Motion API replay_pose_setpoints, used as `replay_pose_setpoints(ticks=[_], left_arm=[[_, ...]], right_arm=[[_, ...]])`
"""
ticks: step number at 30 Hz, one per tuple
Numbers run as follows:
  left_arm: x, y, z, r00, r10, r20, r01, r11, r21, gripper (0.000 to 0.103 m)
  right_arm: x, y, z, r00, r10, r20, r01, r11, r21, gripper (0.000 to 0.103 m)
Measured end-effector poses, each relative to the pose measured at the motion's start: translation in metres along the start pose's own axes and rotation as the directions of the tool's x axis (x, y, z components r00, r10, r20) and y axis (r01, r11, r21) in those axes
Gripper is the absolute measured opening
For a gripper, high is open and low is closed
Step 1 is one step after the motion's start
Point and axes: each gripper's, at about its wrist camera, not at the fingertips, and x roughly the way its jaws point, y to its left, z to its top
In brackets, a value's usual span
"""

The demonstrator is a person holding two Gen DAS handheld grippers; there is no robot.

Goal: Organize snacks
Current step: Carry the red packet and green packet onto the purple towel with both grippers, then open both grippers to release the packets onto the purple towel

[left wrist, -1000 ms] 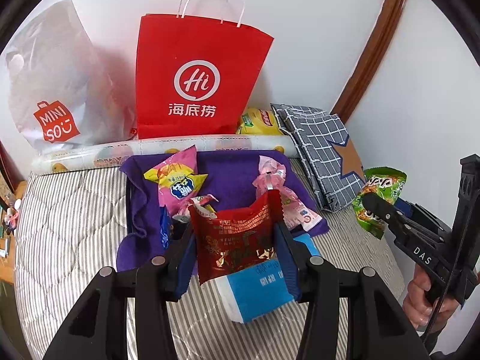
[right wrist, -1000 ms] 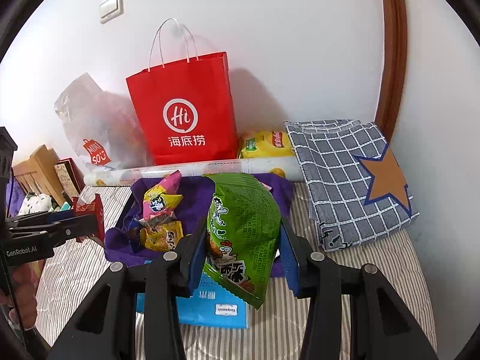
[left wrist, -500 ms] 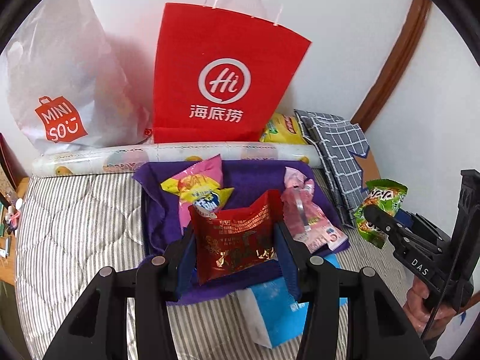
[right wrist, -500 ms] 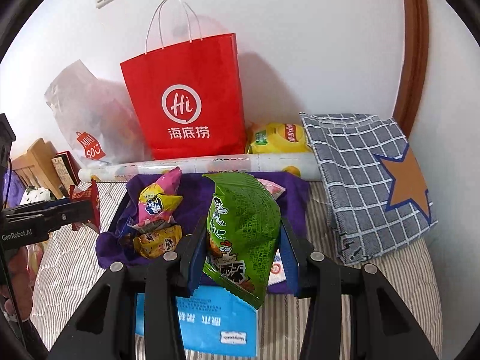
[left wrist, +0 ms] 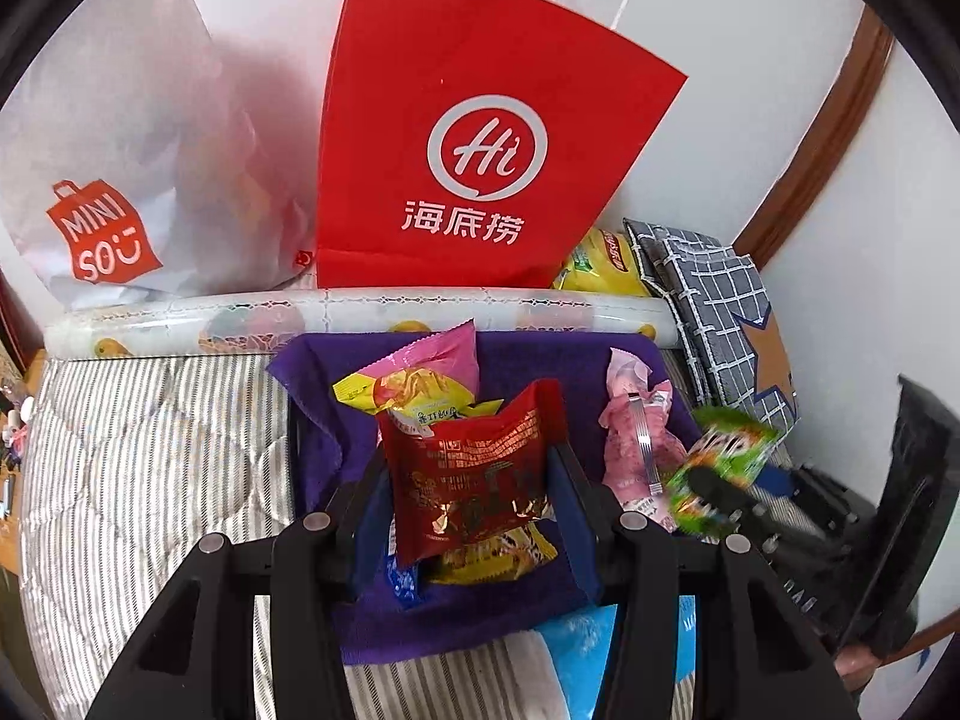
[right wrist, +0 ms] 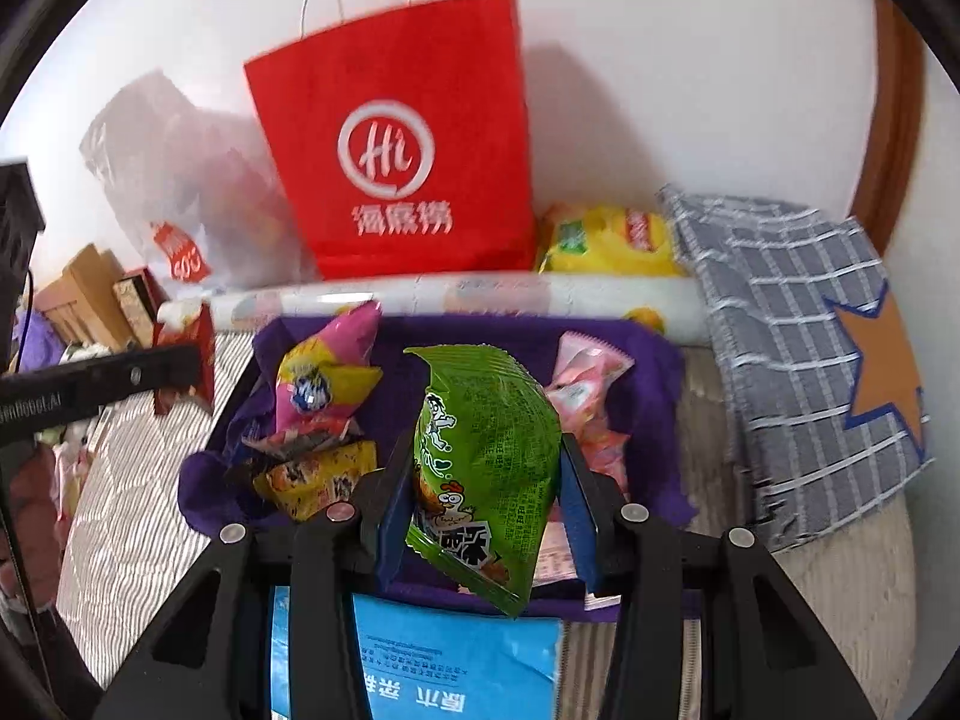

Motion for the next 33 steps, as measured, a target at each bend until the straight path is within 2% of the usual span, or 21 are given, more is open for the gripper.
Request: replay_pose_setpoints(ticks=[15, 33], left_arm=[[0.047, -0.003, 0.002, 0.997, -0.016, -0.074, 0.016, 1.000, -0.003, 0.047], [0.068, -0.002, -0.001, 0.993, -0.011, -0.118, 0.011, 1.000, 0.002, 0.048]], right_arm=[[0.055, 0.006, -0.018, 0.991, 0.040, -0.128, -0.043, 0.999, -0.024, 0.044], [0.063, 0.010, -0.017, 0.990, 0.031, -0.140, -0.039, 0.997, -0.060, 0.045]])
